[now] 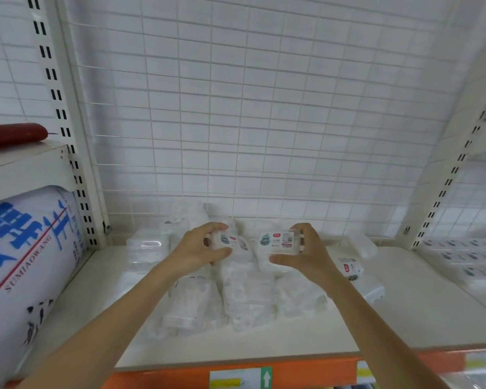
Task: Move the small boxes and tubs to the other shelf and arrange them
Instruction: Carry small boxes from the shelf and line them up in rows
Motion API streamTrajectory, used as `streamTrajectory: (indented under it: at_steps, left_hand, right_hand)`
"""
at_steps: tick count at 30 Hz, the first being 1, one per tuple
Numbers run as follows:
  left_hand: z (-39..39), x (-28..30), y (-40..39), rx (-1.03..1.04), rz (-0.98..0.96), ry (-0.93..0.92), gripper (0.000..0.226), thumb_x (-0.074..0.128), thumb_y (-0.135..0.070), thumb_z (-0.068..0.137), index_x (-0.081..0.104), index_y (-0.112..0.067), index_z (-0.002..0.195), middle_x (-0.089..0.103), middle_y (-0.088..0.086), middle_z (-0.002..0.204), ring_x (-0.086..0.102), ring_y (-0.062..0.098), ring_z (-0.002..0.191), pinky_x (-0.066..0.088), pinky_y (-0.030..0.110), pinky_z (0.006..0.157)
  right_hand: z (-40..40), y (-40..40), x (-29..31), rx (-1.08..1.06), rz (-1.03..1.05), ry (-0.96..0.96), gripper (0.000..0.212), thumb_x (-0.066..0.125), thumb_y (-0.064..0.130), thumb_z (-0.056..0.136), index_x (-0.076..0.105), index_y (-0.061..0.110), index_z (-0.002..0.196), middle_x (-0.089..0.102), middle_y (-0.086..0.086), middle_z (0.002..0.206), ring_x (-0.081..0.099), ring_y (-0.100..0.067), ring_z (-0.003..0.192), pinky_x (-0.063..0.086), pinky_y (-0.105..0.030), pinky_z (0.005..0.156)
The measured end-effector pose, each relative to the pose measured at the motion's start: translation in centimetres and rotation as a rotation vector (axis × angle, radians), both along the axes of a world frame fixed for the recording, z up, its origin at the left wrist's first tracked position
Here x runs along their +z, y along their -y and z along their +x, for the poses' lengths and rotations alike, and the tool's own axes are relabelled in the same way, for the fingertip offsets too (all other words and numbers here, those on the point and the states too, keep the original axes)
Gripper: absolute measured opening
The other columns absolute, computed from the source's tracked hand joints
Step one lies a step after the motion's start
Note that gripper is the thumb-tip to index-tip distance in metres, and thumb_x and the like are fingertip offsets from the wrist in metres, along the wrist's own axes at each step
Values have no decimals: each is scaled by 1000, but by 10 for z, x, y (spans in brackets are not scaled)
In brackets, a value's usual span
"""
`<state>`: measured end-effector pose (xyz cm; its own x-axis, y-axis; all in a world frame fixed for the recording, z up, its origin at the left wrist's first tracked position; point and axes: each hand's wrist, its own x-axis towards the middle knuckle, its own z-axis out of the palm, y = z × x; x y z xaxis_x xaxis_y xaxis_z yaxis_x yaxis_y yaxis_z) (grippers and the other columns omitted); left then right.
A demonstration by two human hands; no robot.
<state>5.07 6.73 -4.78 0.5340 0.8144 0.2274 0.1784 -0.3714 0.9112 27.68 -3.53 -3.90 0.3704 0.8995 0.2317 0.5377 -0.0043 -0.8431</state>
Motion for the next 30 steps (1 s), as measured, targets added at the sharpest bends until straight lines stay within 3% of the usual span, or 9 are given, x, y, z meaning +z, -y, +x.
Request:
streamTrajectory:
  at_steps: [3,8,13,18,20,23,27,30]
  left_hand:
    - [4,0,3,-74,156,-77,58,78,-10,72,48,-31,117,50,-4,115,57,14,103,53,22,82]
    - [24,7,12,-119,335,-24,58,81,-11,67,50,-31,110,45,-6,114,56,8,102,49,14,80]
    - [76,18,34,-129,551,-108,65,83,-41,59,49,-37,114,52,-22,110,46,-10,101,36,6,80]
    - [165,11,83,-265,581,-133,65,83,-30,64,49,-32,120,48,-20,111,47,-4,100,34,1,83]
    - [203,4,108,-354,592,-128,67,81,-39,63,51,-24,122,44,-20,112,44,-6,104,34,3,89]
    - [259,-8,149,-428,603,-134,76,64,-61,59,51,-20,122,39,-24,110,43,-9,101,33,2,90]
    - [322,-23,203,-460,610,-86,81,61,-67,58,53,-18,122,39,-24,108,45,-9,100,35,4,90]
    - [364,-31,241,-469,612,-52,82,60,-69,57,54,-18,121,40,-24,108,46,-3,99,39,10,90]
  right_hand:
    - [12,11,2,-10,49,209,66,88,29,54,45,21,103,45,9,102,50,-16,98,47,-25,77]
    - [54,52,5,-30,31,348,68,84,35,61,49,30,119,45,12,108,39,-13,108,41,-34,95]
    - [107,116,7,-170,22,374,68,83,25,64,48,26,123,40,21,104,36,-15,112,38,-36,100]
    - [172,202,-2,-372,-25,417,70,83,19,64,48,16,125,41,2,119,37,-19,114,38,-35,97]
    - [199,240,-8,-434,-50,399,71,83,15,63,49,15,125,37,-4,121,38,-24,115,41,-38,98]
    - [239,299,-18,-529,-58,397,72,83,13,62,50,12,126,36,-11,124,38,-28,117,39,-31,97]
    - [280,373,-27,-610,-116,396,71,80,14,67,47,14,129,35,-10,127,31,-17,113,34,-29,95]
    - [304,420,-34,-658,-127,364,71,79,13,67,46,15,130,33,-8,130,26,-13,111,41,-37,98]
